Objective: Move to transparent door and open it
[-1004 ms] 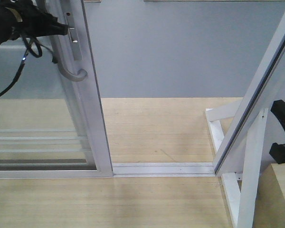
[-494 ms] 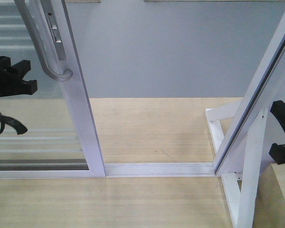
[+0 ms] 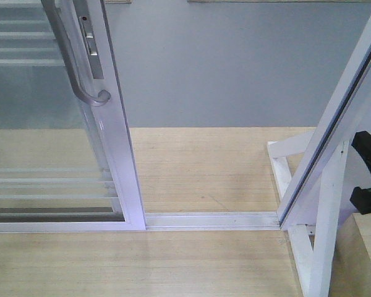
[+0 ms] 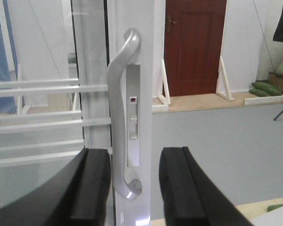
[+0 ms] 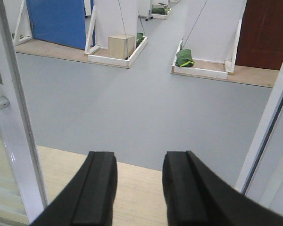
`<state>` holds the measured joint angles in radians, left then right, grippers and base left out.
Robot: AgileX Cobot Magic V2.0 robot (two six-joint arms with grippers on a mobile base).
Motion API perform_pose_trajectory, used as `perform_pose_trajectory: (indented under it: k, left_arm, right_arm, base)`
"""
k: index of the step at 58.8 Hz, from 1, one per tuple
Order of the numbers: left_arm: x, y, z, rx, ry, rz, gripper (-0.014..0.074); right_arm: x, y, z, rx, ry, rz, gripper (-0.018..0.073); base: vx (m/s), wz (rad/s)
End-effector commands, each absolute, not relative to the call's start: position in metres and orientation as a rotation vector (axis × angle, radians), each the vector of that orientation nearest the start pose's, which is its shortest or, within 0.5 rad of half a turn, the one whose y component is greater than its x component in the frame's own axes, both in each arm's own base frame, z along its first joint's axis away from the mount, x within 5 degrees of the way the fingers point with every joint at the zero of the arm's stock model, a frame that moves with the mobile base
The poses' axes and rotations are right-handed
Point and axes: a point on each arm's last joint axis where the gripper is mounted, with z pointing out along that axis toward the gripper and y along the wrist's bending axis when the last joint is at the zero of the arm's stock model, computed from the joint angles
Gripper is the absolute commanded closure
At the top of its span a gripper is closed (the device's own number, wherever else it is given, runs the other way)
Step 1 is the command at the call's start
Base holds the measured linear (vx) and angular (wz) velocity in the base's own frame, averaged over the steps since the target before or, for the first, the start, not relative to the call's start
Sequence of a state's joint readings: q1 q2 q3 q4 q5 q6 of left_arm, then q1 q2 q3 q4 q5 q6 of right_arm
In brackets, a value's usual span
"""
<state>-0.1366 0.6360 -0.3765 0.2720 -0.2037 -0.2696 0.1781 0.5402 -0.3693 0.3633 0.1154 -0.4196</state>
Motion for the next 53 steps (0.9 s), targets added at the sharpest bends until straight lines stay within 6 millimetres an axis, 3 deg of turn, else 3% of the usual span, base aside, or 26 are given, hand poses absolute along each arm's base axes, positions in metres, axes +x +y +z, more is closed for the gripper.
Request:
perform_pose_trajectory:
  k: [1,16,32,53]
  left_arm:
    - [0.131,-0.024,0.32,0.151,1.437,-0.167,0.0253]
    - [0.102,-0.018,0.302,0.106,1.434,-0.178,0.0605]
    - [0.062,-0.005,0.266,-0.012,1.515,-0.144,0.0604]
    - [0.057,-0.003,0.194,-0.029,1.506,-0.121,0.0603]
  right_arm:
    - [0.119,0.022,0.3,-0.211,1.657,0.091,0.0237]
    - [0.119,0.022,0.3,-0.211,1.657,0.091,0.0237]
    - [0.119,0.022,0.3,-0.211,1.657,0.091,0.0237]
    - [0.119,0.022,0.3,-0.211,1.657,0.091,0.0237]
  base:
    - [0.0,0.0]
    - [0.0,0.0]
    - [0.0,0.0]
    - [0.0,0.0]
